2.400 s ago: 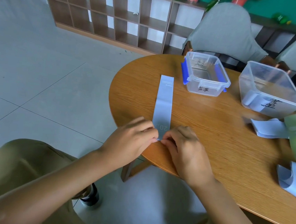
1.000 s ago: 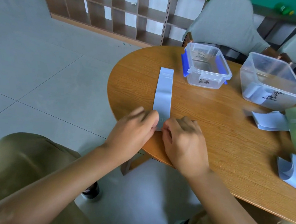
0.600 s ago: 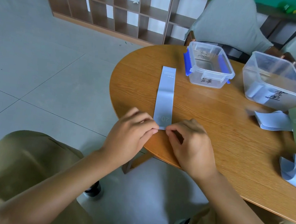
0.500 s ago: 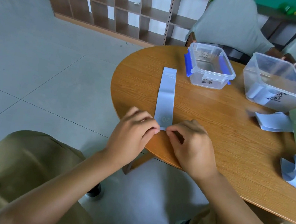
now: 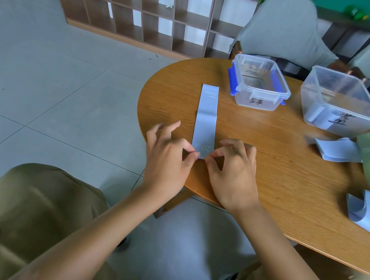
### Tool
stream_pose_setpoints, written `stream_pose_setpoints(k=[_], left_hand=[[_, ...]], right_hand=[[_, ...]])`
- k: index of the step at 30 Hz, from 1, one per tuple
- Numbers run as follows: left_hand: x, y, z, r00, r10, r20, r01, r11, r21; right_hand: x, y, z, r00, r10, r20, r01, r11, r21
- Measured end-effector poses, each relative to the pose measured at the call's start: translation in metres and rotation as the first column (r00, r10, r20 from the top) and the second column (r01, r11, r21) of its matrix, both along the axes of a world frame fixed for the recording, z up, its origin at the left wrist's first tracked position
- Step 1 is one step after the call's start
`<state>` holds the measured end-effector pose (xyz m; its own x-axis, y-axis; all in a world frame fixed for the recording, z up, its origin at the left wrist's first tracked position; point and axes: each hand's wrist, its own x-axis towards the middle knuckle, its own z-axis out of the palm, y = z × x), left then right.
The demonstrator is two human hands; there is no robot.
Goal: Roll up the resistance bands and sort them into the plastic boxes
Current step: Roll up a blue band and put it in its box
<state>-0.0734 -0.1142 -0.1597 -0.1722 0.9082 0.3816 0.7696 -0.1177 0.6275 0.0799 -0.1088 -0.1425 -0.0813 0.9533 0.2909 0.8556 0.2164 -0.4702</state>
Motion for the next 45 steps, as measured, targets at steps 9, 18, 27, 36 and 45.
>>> stream_pose_setpoints(k=[9, 18, 27, 36, 45], left_hand=[[0.007, 0.012, 0.006, 0.993, 0.116, -0.012, -0.117, 0.992, -0.055], [0.011, 0.028, 0.001, 0.986, 0.101, -0.129, -0.092, 0.993, 0.07], [0.019, 0.064, 0.001, 0.937, 0.12, -0.329, -0.115, 0.993, 0.036], [0.024, 0.1, 0.008, 0.964, 0.119, -0.238, -0.118, 0.993, 0.022], [0.012, 0.139, 0.008, 0.978, 0.113, -0.174, -0.101, 0.992, 0.077]], right_hand=[[-0.011, 0.013, 0.008, 0.989, -0.145, -0.036, 0.136, 0.974, -0.18], [-0.021, 0.026, 0.002, 0.988, -0.155, -0.026, 0.15, 0.978, -0.148], [-0.027, 0.059, -0.008, 0.98, -0.183, 0.082, 0.187, 0.981, -0.042], [-0.033, 0.098, -0.008, 0.976, -0.212, 0.049, 0.215, 0.975, -0.057], [-0.043, 0.136, 0.004, 0.969, -0.227, 0.098, 0.234, 0.969, -0.077]])
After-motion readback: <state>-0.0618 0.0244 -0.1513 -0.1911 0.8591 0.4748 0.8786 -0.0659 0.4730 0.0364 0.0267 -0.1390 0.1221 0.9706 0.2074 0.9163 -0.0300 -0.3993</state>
